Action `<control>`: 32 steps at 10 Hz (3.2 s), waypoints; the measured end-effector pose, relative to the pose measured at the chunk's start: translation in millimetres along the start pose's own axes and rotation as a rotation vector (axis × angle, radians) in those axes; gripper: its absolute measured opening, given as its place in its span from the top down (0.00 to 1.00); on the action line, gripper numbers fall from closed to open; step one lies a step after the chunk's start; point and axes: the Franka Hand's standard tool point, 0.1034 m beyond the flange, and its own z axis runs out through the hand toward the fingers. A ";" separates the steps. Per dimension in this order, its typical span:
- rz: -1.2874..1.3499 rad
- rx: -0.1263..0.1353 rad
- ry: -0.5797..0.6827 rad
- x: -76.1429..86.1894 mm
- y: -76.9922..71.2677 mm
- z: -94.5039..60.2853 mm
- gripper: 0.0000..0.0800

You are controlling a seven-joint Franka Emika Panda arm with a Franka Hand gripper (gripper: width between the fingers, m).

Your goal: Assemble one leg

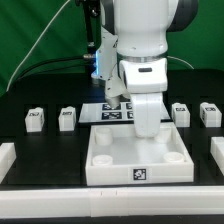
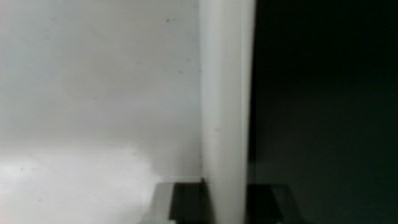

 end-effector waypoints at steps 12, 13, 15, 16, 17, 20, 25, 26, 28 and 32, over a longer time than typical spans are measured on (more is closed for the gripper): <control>0.005 -0.013 0.015 45.7 53.9 -5.8 0.91; 0.027 -0.015 0.015 47.5 54.2 -5.9 0.91; 0.040 -0.022 0.017 50.0 53.9 -5.3 0.91; 0.052 -0.019 0.017 50.1 51.6 -3.9 0.80; 0.055 -0.019 0.017 50.9 51.9 -4.2 0.58; 0.057 -0.027 0.018 53.6 55.2 -7.3 0.24; 0.063 -0.030 0.016 51.5 55.7 -11.6 0.19; 0.066 -0.031 0.014 50.9 53.4 -14.0 0.19; 0.067 -0.035 0.004 46.2 38.7 -26.2 0.19; 0.124 -0.046 -0.013 37.6 14.5 -48.4 0.19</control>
Offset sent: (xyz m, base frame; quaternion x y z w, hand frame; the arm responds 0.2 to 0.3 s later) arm 0.0250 0.0459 -0.0005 0.0169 0.0070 -0.0177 0.9997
